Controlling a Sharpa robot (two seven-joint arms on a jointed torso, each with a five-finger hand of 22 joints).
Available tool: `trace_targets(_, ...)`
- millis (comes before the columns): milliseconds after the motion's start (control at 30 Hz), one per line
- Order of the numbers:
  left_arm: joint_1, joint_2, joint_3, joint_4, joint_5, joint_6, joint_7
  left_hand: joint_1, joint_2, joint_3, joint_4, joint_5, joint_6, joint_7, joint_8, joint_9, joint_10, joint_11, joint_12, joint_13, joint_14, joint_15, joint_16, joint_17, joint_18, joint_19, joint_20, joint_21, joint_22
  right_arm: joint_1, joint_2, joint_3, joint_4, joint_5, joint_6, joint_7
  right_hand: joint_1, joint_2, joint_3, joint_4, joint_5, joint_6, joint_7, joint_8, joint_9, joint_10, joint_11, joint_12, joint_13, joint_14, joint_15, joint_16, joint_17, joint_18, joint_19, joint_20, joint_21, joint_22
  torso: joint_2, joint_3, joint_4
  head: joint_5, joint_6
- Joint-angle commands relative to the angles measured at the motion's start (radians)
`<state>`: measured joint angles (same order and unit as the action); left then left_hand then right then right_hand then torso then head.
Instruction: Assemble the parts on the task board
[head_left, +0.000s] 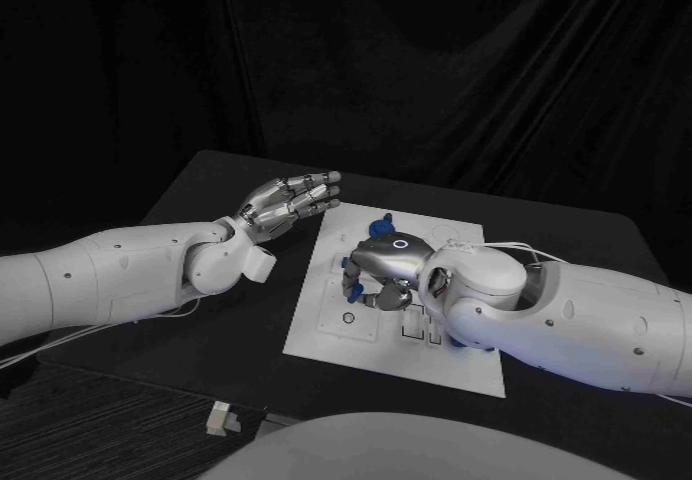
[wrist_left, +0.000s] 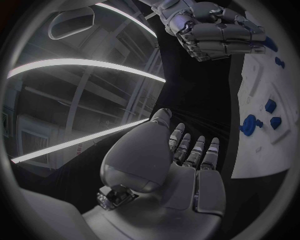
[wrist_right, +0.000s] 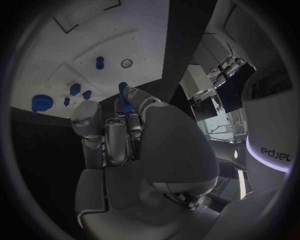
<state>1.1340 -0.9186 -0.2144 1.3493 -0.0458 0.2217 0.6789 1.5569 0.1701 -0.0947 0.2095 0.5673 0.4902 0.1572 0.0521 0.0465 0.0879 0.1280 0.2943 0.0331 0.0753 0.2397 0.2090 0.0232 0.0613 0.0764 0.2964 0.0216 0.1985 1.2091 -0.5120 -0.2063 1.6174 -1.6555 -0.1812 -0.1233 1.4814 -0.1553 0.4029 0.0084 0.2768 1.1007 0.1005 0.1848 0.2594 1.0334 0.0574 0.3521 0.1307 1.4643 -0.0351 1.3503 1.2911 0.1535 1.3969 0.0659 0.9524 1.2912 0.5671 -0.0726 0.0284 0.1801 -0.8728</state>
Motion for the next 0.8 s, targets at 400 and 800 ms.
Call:
trace_targets(400,-0.001,0.006,0.001,-0.002,0.001,0.008,0.054,0.015,-0.008,0.019,-0.008,0.019,0.01,0.0,0.011,0.005,-0.002,0.009,0.02,0.009,-0.007,0.006,0.006,0.01,0.003,0.007,-0.001,0.009,-0.002,-0.054,0.049,0.001,-0.057,-0.028,0.048,-0.01,-0.005,0.023,0.071,0.006,-0.012,0.006,0.01,-0.013,0.01,0.114,-0.017,0.03,0.051,0.044,-0.002,-0.014,-0.007,-0.04,-0.007,-0.001,-0.011,0.129,-0.001,-0.0004,0.0007,-0.01,0.0)
trace_targets(800,-0.002,0.009,0.001,-0.005,0.001,0.011,0.053,0.015,-0.008,0.02,-0.008,0.019,0.009,0.0,0.01,0.005,-0.003,0.009,0.018,0.009,-0.007,0.007,0.006,0.011,0.004,0.007,-0.001,0.009,-0.003,-0.069,0.066,0.001,-0.088,-0.038,0.036,0.0,-0.006,0.023,0.072,0.002,0.0,0.006,0.01,-0.018,0.008,0.116,-0.017,0.03,0.054,0.043,-0.003,-0.015,-0.008,-0.04,-0.007,-0.001,-0.009,0.129,0.0,-0.0002,-0.0009,-0.007,0.0)
